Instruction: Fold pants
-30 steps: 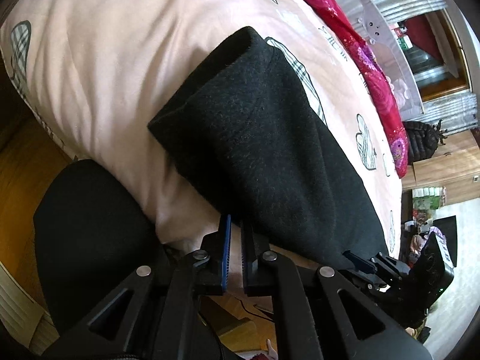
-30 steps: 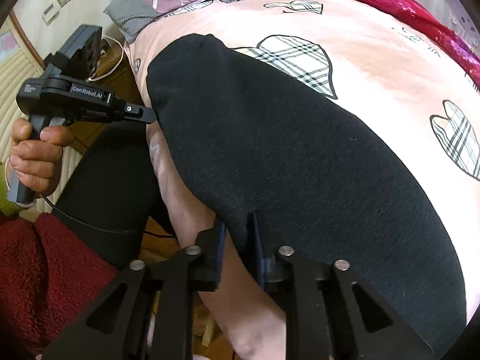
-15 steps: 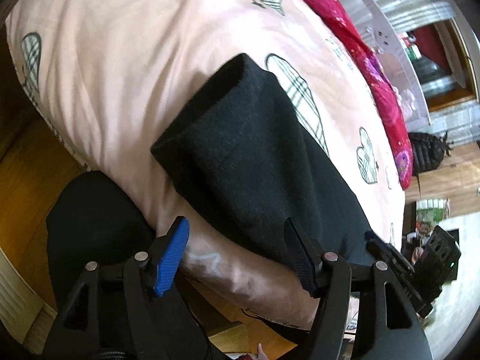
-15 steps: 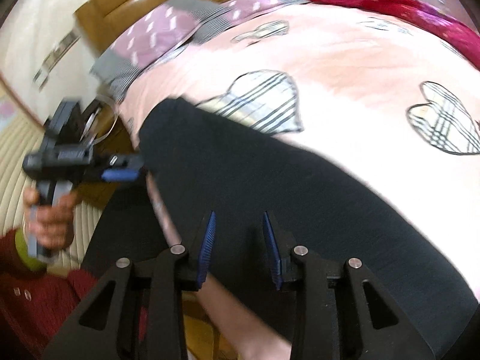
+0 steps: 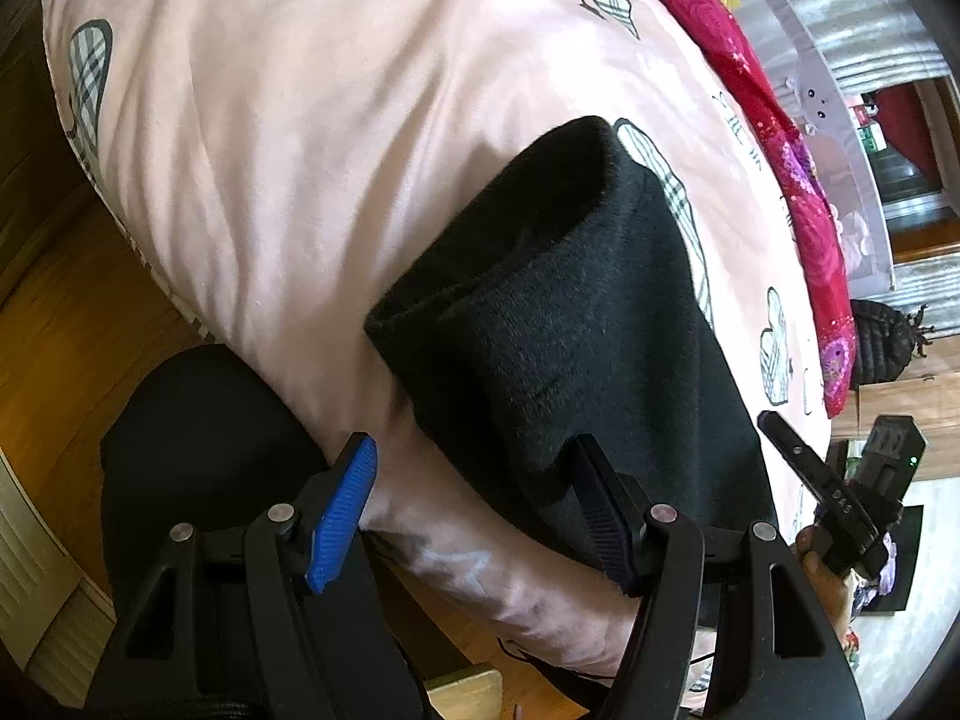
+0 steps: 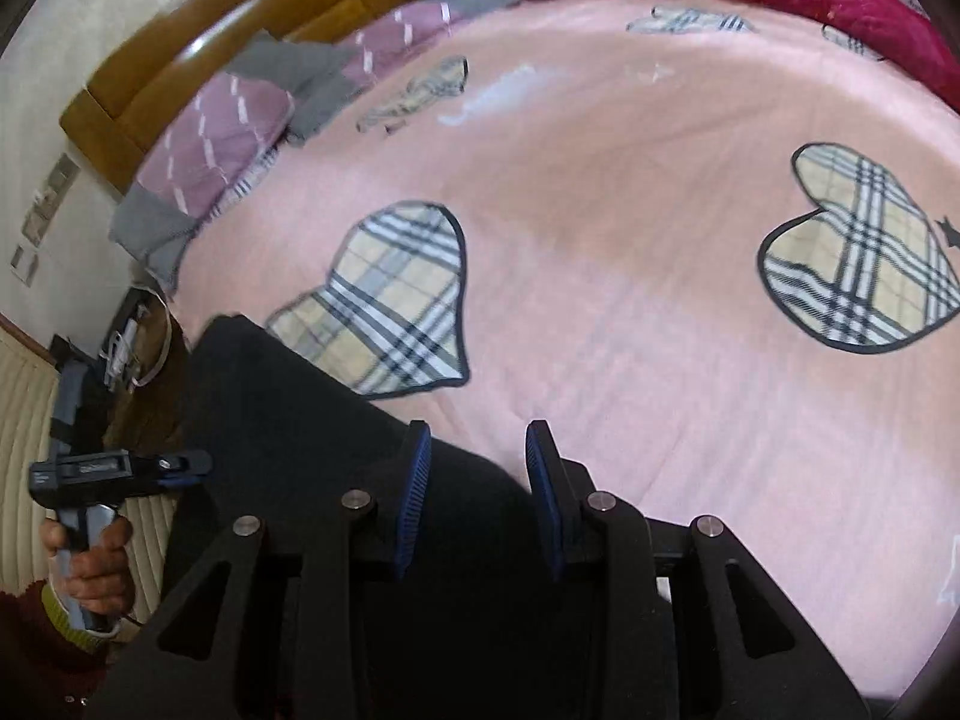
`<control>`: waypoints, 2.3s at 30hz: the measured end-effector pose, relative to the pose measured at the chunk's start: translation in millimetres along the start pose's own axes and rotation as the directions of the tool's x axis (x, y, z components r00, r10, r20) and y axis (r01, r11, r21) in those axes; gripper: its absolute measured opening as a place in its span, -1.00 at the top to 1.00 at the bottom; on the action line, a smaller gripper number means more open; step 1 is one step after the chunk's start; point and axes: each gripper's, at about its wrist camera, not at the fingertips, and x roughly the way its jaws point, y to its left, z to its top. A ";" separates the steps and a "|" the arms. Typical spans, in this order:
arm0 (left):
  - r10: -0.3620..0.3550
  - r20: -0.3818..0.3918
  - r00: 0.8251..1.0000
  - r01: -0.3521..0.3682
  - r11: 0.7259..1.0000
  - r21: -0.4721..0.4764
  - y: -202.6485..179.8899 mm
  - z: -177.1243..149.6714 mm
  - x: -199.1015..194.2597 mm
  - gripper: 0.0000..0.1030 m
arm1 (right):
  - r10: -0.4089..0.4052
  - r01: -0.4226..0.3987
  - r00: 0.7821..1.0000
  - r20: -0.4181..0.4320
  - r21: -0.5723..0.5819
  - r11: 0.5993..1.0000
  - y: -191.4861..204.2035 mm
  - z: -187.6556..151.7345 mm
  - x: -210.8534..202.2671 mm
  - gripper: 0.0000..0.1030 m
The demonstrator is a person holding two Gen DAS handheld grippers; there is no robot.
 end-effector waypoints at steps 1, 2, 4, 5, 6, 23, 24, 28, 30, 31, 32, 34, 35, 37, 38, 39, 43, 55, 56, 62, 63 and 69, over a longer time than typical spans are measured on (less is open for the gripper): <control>0.005 0.000 1.000 -0.005 1.000 0.003 0.7 1.2 2.7 -0.30 | -0.003 0.003 1.000 -0.025 -0.013 1.000 -0.4 0.5 8.0 0.33; 0.006 -0.001 1.000 -0.006 1.000 0.003 0.2 1.7 5.1 -0.30 | -0.005 0.003 0.999 -0.051 -0.030 1.000 1.6 -1.0 15.2 0.33; 0.006 -0.004 1.000 -0.006 1.000 0.001 1.2 2.2 10.6 -0.30 | -0.008 0.001 0.995 -0.095 -0.072 0.997 5.0 -6.1 25.4 0.33; 0.006 -0.003 1.000 -0.006 1.000 0.000 1.8 2.4 13.0 -0.30 | -0.010 -0.001 0.994 -0.111 -0.099 0.995 8.6 -9.2 29.7 0.33; 0.008 0.001 1.000 -0.008 1.000 0.001 1.6 3.0 15.4 -0.29 | -0.018 0.003 0.993 -0.119 -0.125 0.992 11.5 -12.2 31.6 0.33; -0.053 0.208 0.977 -0.005 0.962 0.271 -62.4 4.0 -17.0 0.70 | -0.057 0.029 0.994 -0.093 -0.278 0.960 37.4 -9.2 15.2 0.77; -0.073 0.216 0.974 0.008 0.958 0.287 -65.7 6.3 -22.5 0.70 | -0.060 0.043 0.997 -0.051 -0.277 0.960 39.3 -5.8 4.0 0.79; -0.135 0.264 0.955 0.035 0.935 0.352 -86.8 23.1 -40.5 0.70 | -0.098 0.118 0.991 0.085 -0.265 0.957 40.5 5.2 -26.7 0.81; -0.139 0.270 0.953 0.031 0.928 0.371 -92.6 29.2 -39.8 0.70 | -0.104 0.131 0.986 0.129 -0.229 0.964 35.7 9.9 -32.8 0.81; -0.136 0.276 0.952 0.020 0.923 0.385 -95.1 31.4 -37.3 0.70 | -0.112 0.142 0.983 0.146 -0.216 0.966 33.3 11.0 -33.8 0.81; -0.128 0.282 0.951 0.003 0.915 0.402 -96.8 33.0 -33.3 0.70 | -0.138 0.172 0.976 0.166 -0.208 0.963 32.0 12.0 -31.7 0.81; -0.092 0.280 0.956 -0.038 0.904 0.425 -96.4 35.6 -21.4 0.70 | -0.175 0.209 0.970 0.172 -0.208 0.955 33.4 12.3 -24.2 0.81; -0.078 0.272 0.959 -0.049 0.902 0.430 -85.3 36.3 -17.0 0.70 | -0.198 0.231 0.966 0.165 -0.211 0.950 33.2 11.9 -15.1 0.81; -0.054 0.254 0.966 -0.062 0.902 0.427 -82.0 41.1 -5.4 0.70 | -0.233 0.262 0.961 0.146 -0.224 0.939 32.7 10.7 0.3 0.81; -0.041 0.239 0.970 -0.067 0.903 0.424 -78.1 44.2 2.3 0.70 | -0.244 0.269 0.960 0.134 -0.224 0.937 32.6 11.4 8.8 0.81; -0.030 0.228 0.973 -0.070 0.905 0.420 -74.3 46.1 7.7 0.69 | -0.248 0.271 0.961 0.124 -0.217 0.938 29.8 10.8 14.2 0.81; 0.013 0.204 0.979 -0.100 0.903 0.418 -65.0 48.1 22.9 0.63 | -0.271 0.282 0.959 0.081 -0.166 0.945 17.9 7.2 32.0 0.78; 0.011 0.290 0.957 -0.134 0.904 0.406 -68.8 26.4 -29.7 0.47 | -0.261 0.259 0.946 0.193 0.037 0.965 2.0 -23.8 -36.5 0.29; 0.004 0.290 0.957 -0.132 0.897 0.422 -74.3 22.0 -32.4 0.47 | -0.258 0.253 0.945 0.201 0.050 0.966 0.7 -30.4 -44.1 0.28; -0.023 0.244 0.969 -0.107 0.857 0.504 -109.7 0.1 -27.6 0.31 | -0.260 0.238 0.938 0.231 0.118 0.964 -2.2 -73.6 -80.4 0.19; -0.028 0.231 0.973 -0.101 0.844 0.526 -118.2 -5.8 -23.9 0.30 | -0.262 0.238 0.937 0.233 0.127 0.963 -3.2 -81.1 -85.0 0.16; -0.031 0.157 0.987 -0.077 0.767 0.638 -164.4 -37.9 2.3 0.14 | -0.295 0.248 0.926 0.236 0.208 0.946 -13.5 -131.8 -112.7 0.08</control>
